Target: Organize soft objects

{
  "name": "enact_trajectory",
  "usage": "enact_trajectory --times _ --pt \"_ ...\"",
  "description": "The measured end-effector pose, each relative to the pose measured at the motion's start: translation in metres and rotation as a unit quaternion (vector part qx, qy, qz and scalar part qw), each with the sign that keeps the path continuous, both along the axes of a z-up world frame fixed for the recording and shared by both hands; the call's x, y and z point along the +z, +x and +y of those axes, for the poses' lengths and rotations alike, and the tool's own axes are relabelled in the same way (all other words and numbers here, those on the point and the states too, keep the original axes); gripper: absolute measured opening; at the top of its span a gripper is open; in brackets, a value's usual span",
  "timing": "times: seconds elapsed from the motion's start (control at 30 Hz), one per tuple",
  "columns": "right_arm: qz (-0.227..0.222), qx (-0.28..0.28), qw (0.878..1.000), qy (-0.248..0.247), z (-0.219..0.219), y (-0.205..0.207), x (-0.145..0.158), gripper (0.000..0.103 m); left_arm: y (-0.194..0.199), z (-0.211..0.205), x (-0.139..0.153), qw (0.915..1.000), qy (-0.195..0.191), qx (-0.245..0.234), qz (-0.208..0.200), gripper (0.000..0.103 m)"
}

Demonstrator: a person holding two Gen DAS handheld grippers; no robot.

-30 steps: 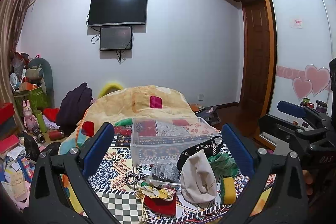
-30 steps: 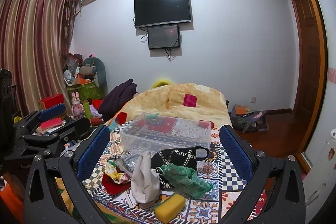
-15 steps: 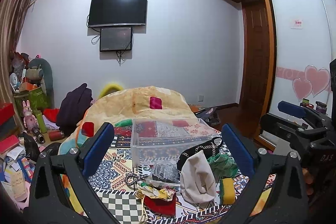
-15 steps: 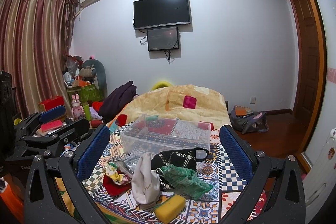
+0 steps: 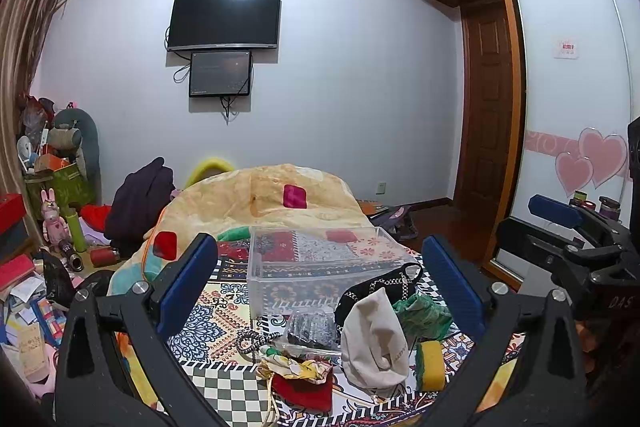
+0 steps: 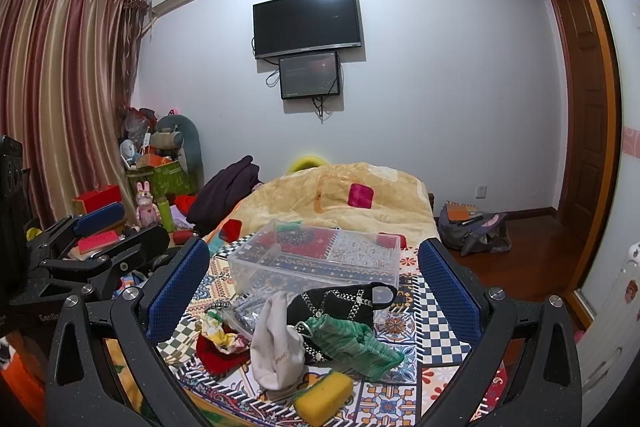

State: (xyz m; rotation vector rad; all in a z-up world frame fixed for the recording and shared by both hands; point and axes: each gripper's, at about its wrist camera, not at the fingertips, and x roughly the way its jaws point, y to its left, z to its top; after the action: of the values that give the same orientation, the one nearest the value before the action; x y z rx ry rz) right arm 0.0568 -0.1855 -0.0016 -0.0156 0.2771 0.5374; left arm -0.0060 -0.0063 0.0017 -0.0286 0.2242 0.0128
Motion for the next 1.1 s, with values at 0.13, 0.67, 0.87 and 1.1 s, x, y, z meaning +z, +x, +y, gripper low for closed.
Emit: enact_trajectory --times 0.13,0.67,0.87,1.1 --pt "-0.001 0.0 1.0 0.0 0.0001 -0.001 0.0004 0.103 -0.0007 0.0014 0.001 1.0 -0.001 -0.001 -0.001 0.103" --pt "-0.001 0.0 1.0 0.001 0.0005 -0.0027 0.0009 0.103 -0.0019 0.0023 0.0032 1.0 -0.001 -0.001 -0.002 0.103" --pt "0.001 -0.001 1.0 0.003 0.0017 -0.0033 0.0017 0.103 -0.0022 0.003 0.0038 1.0 0.0 -0.003 -0.002 0.103" --pt "0.008 -0.004 1.0 0.005 0.0005 0.0003 0.001 0.103 0.0012 0.0026 0.0019 0.9999 0.007 -0.005 0.012 0.103"
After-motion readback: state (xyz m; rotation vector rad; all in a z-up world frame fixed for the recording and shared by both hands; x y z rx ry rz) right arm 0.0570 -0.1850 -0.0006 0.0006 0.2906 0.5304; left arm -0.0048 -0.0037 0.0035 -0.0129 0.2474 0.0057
